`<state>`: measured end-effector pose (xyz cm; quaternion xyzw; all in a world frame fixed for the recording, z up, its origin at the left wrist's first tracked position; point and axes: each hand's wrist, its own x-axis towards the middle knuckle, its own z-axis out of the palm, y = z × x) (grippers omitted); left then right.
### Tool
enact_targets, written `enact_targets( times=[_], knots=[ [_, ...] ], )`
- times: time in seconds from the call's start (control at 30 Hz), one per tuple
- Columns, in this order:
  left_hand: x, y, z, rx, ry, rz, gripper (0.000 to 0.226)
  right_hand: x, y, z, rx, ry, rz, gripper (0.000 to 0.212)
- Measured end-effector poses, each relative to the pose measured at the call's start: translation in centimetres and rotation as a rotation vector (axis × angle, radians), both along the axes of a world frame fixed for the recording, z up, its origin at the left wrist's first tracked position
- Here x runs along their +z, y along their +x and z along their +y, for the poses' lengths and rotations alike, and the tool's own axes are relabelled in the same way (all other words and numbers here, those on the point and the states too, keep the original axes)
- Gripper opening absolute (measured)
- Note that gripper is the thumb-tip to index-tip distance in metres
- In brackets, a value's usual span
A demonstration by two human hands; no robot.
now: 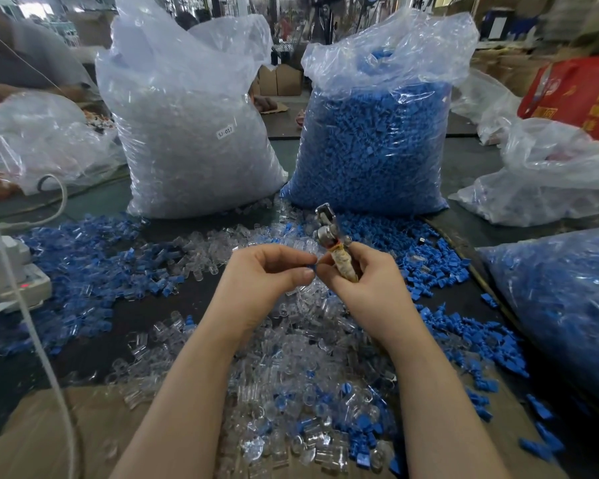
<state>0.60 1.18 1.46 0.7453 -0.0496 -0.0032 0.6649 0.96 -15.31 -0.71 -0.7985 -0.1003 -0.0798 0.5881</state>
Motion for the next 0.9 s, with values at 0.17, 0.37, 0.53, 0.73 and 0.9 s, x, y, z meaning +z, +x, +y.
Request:
enact_targets(
  times=[0.17, 0.37, 0.53, 0.73, 0.9],
  knots=[
    [-0.6, 0.4, 1.9, -0.001, 0.418, 0.066, 0.025, -0.3, 0.3, 0.0, -0.082, -0.052, -0.035, 0.013],
    [-2.2, 0.8, 1.6, 0.032, 0.878, 0.131, 0.022, -0.4, 0.4, -0.1, -0.135, -0.105, -0.039, 0.014],
    [-2.7, 0.9, 0.9, 0.125, 0.838, 0.106, 0.014, -0.4, 0.4, 0.0, -0.151, -0.109, -0.029, 0.011],
    [-1.8, 0.8, 0.7, 0.219, 0.356, 0.108, 0.009, -0.4, 0.4, 0.1, -0.173, -0.097, -0.048, 0.011],
    [-1.3, 0.7, 0.1, 0.154, 0.007, 0.171, 0.005, -0.4, 0.4, 0.3, -0.181, -0.096, -0.071, 0.011]
  ],
)
